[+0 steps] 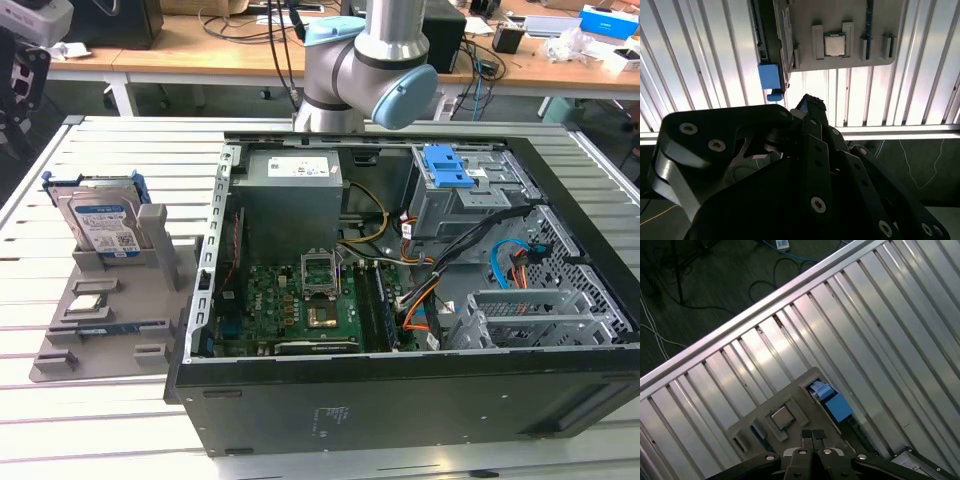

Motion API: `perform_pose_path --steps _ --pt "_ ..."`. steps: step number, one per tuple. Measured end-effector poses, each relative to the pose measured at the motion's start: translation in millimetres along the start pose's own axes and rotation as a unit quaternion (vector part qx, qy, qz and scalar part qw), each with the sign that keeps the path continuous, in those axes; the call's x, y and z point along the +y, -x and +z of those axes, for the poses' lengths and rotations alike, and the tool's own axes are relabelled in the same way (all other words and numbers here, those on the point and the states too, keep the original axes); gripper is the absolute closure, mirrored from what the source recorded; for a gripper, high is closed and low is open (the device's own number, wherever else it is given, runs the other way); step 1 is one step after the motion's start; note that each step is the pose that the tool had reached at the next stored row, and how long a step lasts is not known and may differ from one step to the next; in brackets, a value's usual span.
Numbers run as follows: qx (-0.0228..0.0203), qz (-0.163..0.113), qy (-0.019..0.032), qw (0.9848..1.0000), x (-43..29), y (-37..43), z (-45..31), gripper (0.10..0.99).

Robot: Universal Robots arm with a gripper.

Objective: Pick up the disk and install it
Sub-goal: 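Pick up the disk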

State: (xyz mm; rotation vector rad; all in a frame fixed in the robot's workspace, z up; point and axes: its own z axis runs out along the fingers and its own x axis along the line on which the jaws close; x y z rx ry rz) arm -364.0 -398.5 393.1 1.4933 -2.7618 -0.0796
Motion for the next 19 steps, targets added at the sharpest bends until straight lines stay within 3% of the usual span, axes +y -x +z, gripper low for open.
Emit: perform_pose_path --steps 11,15,19 --pt "0.0026 -0.058 0.0014 0.9983 0.0 0.0 0.0 0.98" --pt "0.0036 -0.081 0.0019 0.9967 0.0 0.0 0.0 0.98" --pt "0.005 -0.11 0.0026 0.9939 0.0 0.0 0.0 0.98"
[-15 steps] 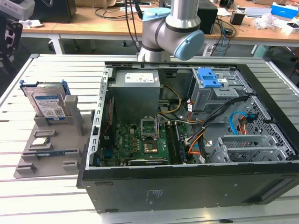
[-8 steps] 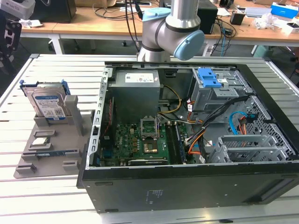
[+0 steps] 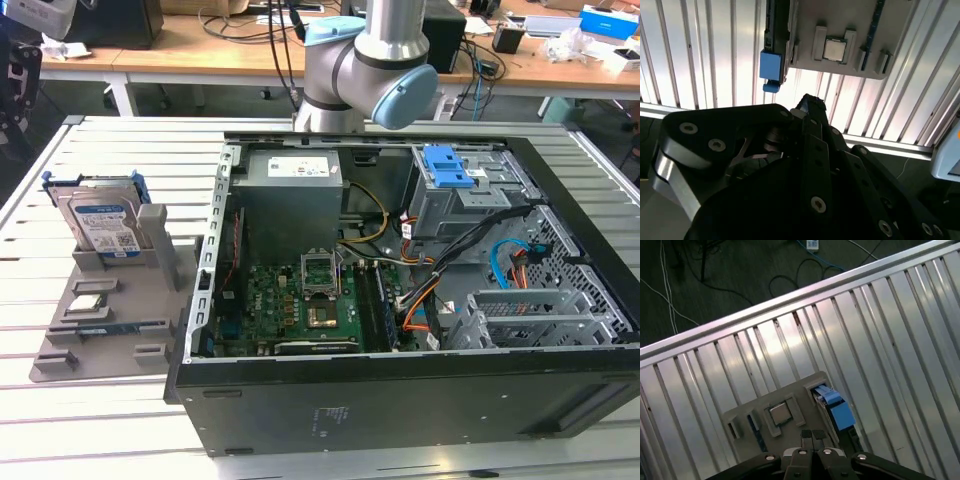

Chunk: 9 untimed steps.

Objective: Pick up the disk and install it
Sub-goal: 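Pick up the disk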

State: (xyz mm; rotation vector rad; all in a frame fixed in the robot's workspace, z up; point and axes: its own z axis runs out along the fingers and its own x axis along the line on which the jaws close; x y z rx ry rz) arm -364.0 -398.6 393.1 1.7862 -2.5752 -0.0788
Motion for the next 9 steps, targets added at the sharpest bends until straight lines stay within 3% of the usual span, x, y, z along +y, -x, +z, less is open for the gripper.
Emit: perform_pose_path --steps 9 --pt "0.0022 -0.048 0.0012 0.9988 0.0 0.0 0.0 0.98"
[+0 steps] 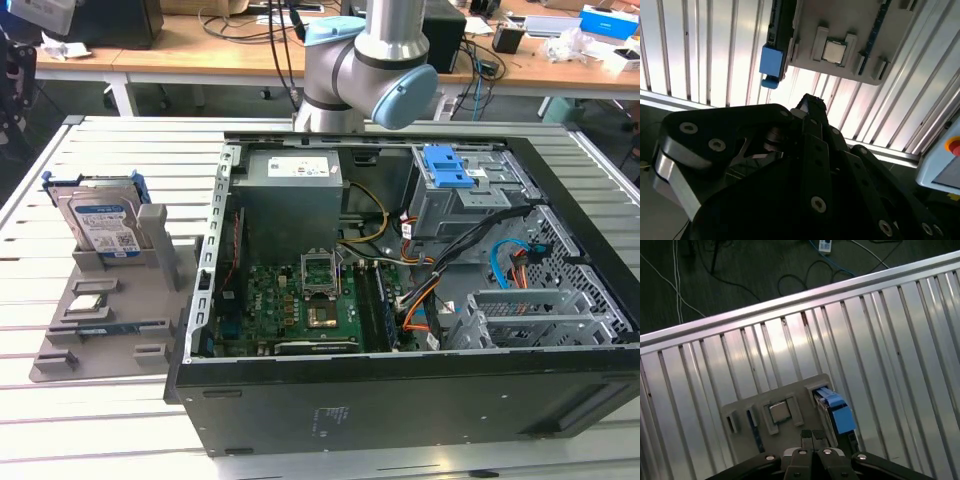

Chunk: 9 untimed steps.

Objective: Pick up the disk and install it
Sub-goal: 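Pick up the disk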

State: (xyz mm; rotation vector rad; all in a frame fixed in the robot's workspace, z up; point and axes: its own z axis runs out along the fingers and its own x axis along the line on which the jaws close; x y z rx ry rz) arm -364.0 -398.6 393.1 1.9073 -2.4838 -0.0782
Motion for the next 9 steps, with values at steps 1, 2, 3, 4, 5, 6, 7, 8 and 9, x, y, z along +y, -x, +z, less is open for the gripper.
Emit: perform_pose_path --steps 1,2,3,4,5,6,7,8,9 --pt "0.0003 -0.007 0.0002 1.0 0.0 0.0 0.0 0.98" --pt "0.0006 -0.014 0.0003 0.9999 0.0 0.0 0.0 0.98" --pt "0.0008 -0.018 0.0004 0.9998 0.0 0.0 0.0 0.98" --pt "0.0011 -0.024 0.0005 0.9997 0.0 0.0 0.0 0.98" --pt "0.0014 -0.031 0.0007 0.9995 0.0 0.0 0.0 0.98" --pt "0.0016 -0.035 0.0008 0.9994 0.0 0.0 0.0 0.98" --pt "0.0017 -0.039 0.0009 0.9992 0.0 0.0 0.0 0.98" --pt "0.002 -0.045 0.001 0.999 0.0 0.0 0.0 0.98" --pt "0.0022 -0.049 0.0011 0.9988 0.0 0.0 0.0 0.98"
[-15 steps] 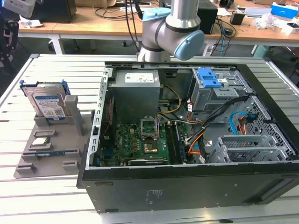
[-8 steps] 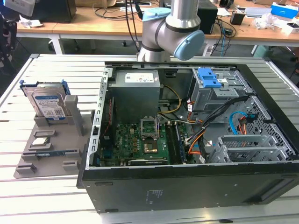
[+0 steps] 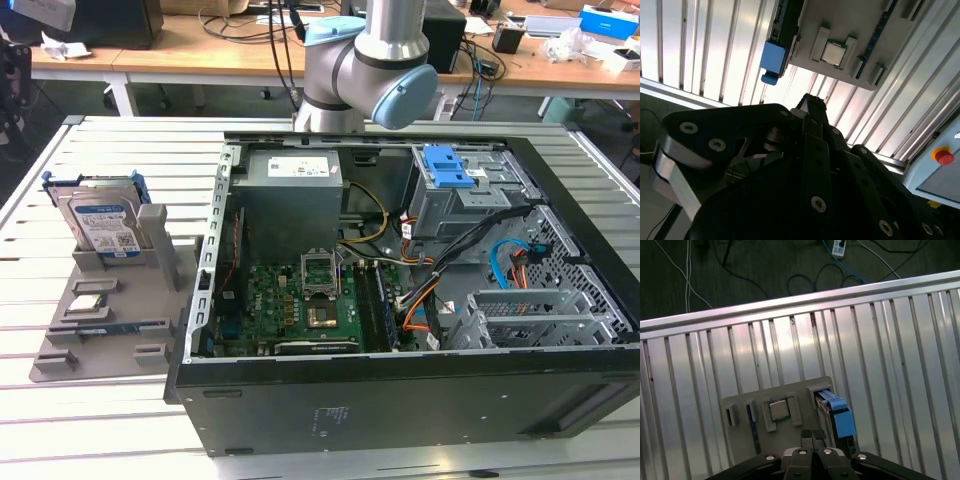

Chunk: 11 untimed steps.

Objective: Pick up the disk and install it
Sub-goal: 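Pick up the disk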

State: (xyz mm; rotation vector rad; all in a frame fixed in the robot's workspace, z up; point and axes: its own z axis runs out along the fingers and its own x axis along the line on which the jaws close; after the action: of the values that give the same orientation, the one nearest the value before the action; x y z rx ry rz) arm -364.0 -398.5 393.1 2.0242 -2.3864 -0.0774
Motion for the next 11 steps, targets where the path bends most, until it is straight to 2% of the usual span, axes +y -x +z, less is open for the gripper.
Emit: perform_pose_path --steps 11 --pt "0.002 -0.044 0.001 0.999 0.0 0.0 0.0 0.98"
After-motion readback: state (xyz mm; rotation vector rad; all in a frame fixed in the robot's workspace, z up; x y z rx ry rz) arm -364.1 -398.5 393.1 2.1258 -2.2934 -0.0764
